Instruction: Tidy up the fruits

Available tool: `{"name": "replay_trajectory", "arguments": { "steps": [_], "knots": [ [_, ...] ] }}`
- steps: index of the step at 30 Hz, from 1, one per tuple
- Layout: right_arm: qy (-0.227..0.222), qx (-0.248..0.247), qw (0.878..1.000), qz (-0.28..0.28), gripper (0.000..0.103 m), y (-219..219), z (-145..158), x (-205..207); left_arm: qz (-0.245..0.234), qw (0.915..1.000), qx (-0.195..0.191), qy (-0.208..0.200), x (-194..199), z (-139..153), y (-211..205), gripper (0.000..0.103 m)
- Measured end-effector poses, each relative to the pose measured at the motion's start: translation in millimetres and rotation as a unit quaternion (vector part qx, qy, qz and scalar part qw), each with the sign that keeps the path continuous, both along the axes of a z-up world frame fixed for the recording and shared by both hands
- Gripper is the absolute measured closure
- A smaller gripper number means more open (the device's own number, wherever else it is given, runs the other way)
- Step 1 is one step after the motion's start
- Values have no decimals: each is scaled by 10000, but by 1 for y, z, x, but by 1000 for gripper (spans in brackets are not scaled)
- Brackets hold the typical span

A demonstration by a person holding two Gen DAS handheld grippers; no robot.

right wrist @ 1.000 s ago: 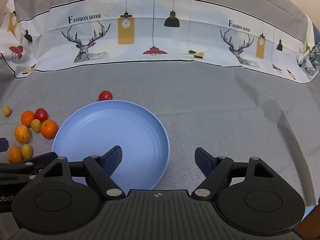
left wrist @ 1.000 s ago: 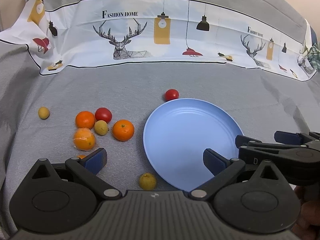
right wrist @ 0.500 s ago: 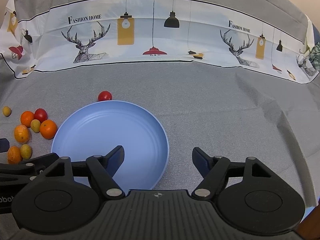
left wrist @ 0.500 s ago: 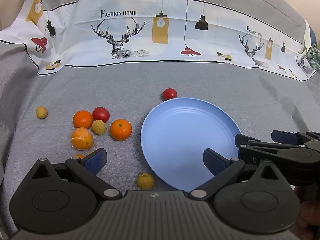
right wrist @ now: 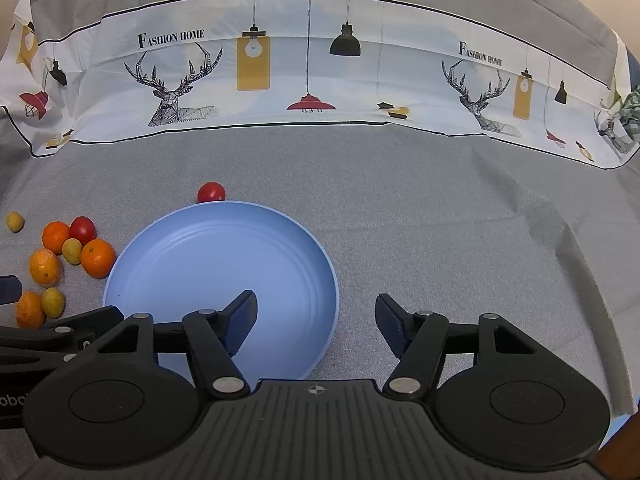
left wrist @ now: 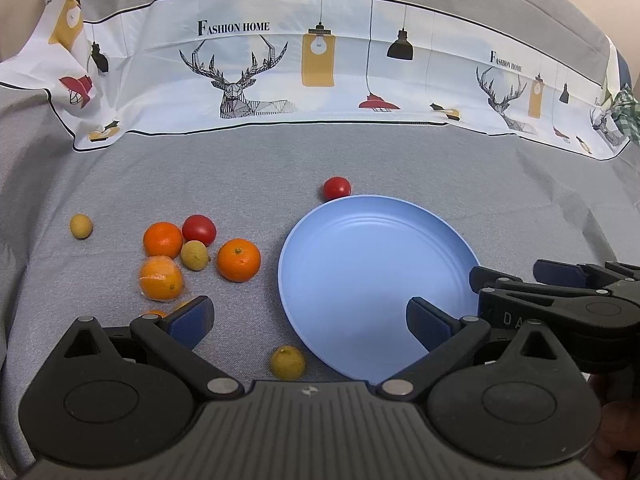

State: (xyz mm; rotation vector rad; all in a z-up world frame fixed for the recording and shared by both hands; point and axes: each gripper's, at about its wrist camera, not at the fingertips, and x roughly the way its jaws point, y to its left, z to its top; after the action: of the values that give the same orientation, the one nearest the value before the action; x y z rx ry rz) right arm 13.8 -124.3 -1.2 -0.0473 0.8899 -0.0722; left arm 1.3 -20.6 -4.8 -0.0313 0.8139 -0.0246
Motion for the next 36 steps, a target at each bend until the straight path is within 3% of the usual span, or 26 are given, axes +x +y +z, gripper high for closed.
{"name": "replay_trajectory", "arguments": {
  "steps": [5, 8, 11, 13, 15, 16, 20, 22, 25, 26, 28, 30, 33, 36],
  "knots": [
    [-4, 49, 10000, 40, 58, 1, 0, 0, -38, 10000, 44, 20, 1, 2, 1, 1],
    [-86, 59, 9999, 51, 62, 1, 2, 0, -75, 9999, 87, -56, -2, 4, 0, 3],
    [-170, 164, 9997, 67, 62, 3, 5, 0, -163, 9997, 140, -97, -5, 9, 2, 29],
    [-250, 219, 9994, 105, 62, 4, 8, -1, -250, 9996, -11, -123, -8, 12, 4, 65],
    [-337, 260, 9990, 164, 63, 7, 11, -2, -412, 9989, -209, -110, -11, 18, 10, 89],
    [-353, 256, 9988, 204, 68, 9, 11, -2, -531, 9982, -280, -67, -10, 25, 16, 95],
    [-536, 409, 9967, 460, 72, 18, 18, -5, -903, 9956, -247, -14, 2, 48, 47, 96],
    [-603, 552, 9942, 693, 73, 25, 20, -8, -968, 9946, -300, 201, 13, 51, 74, 96],
    [-607, 684, 9873, 1301, 73, 45, 21, -13, -591, 9958, -361, 595, 23, 35, 111, 96],
    [-613, 637, 9840, 1544, 73, 55, 20, -16, -194, 9948, -562, 832, 25, 24, 128, 95],
    [-611, 489, 9768, 1992, 73, 75, 17, -20, 266, 9855, -1190, 1179, 31, 16, 155, 91],
    [-606, 220, 9680, 2424, 73, 98, 11, -24, 641, 9794, -1517, 1166, 34, 15, 174, 87],
    [-568, -287, 9537, 2940, 73, 128, -2, -32, 976, 9701, -1687, 1446, 39, 6, 184, 78],
    [-511, -893, 9382, 3304, 72, 152, -21, -37, 931, 9702, -1418, 1731, 43, -3, 176, 62]
  ]
}}
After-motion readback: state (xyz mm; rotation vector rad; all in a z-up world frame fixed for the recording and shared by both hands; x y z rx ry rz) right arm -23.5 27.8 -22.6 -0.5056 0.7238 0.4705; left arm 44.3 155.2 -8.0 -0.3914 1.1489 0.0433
